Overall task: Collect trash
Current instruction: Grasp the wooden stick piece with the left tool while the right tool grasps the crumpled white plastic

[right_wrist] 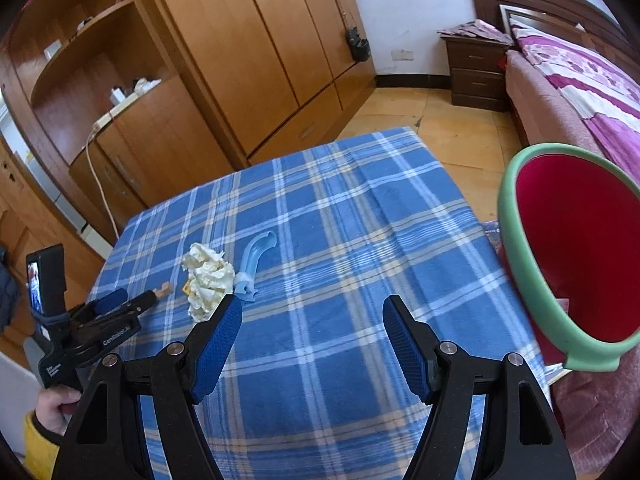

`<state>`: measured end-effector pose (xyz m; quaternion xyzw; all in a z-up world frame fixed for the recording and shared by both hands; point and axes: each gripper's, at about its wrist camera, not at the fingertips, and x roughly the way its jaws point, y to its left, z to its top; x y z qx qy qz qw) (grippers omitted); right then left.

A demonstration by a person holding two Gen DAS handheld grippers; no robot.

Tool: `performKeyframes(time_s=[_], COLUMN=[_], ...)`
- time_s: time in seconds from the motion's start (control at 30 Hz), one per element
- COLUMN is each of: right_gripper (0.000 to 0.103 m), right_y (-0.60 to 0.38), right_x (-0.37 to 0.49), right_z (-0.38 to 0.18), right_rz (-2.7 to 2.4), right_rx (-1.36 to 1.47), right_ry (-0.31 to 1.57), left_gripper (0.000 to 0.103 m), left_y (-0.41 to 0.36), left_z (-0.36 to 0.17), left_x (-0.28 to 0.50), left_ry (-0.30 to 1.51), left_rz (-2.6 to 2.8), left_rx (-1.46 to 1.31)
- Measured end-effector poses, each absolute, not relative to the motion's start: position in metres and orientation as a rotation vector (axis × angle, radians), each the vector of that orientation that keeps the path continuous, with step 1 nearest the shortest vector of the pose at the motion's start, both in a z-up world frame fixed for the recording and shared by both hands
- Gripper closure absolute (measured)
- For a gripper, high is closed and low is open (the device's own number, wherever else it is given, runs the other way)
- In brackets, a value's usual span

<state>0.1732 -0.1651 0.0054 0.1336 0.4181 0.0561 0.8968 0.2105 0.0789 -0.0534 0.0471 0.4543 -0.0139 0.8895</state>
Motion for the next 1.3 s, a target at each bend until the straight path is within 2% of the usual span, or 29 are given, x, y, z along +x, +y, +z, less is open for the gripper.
performKeyframes(time_s=[0.13, 0.2, 0.27, 0.5, 1.1, 1.13, 1.17, 1.2, 1.23, 1.27, 1.3], right_gripper=[0.029, 0.029, 0.029, 0.029, 0.029, 0.031, 0.044, 0.052, 0.065, 0.075, 0.080], right_y=[-0.159, -0.156, -0.152, -0.138, -0.084, -0.082, -0.080, -0.079, -0.078, -0.077, -0.077], right_x=[0.177, 0.179, 0.181, 0.185, 0.210, 0.213, 0.215, 0.217, 0.220, 0.222, 0.223], right_z=[0.003, 0.002, 0.001, -0.003, -0.023, -0.024, -0.025, -0.026, -0.028, -0.031, -0.032], right_rz=[0.124, 0.130, 0.137, 0.161, 0.286, 0.293, 0.301, 0.305, 0.307, 0.304, 0.301], right_rx=[0.269, 0.265, 0.260, 0.234, 0.210, 0.214, 0.217, 0.217, 0.215, 0.215, 0.217], right_ry=[0.874, 0.879, 0.884, 0.902, 0.920, 0.915, 0.912, 0.916, 0.925, 0.935, 0.939], left_gripper=[0.047, 0.056, 0.070, 0.071, 0.071, 0.071, 0.071, 0.071, 0.071, 0.071, 0.071], left_y=[0.083, 0.085, 0.085, 0.075, 0.099, 0.098, 0.098, 0.098, 0.097, 0.096, 0.095], left_z=[-0.058, -0.058, -0.058, -0.054, -0.037, -0.037, -0.037, -0.037, -0.037, -0.036, -0.036], left_x=[0.210, 0.210, 0.208, 0.193, 0.161, 0.161, 0.160, 0.159, 0.158, 0.157, 0.155], left_ry=[0.952, 0.954, 0.955, 0.943, 0.859, 0.859, 0.859, 0.859, 0.859, 0.859, 0.857], left_rz=[-0.042, -0.060, -0.080, -0.130, -0.011, -0.015, -0.017, -0.019, -0.022, -0.025, -0.029], left_rx=[0.068, 0.045, 0.029, 0.027, -0.206, -0.215, -0.221, -0.225, -0.230, -0.234, -0.240])
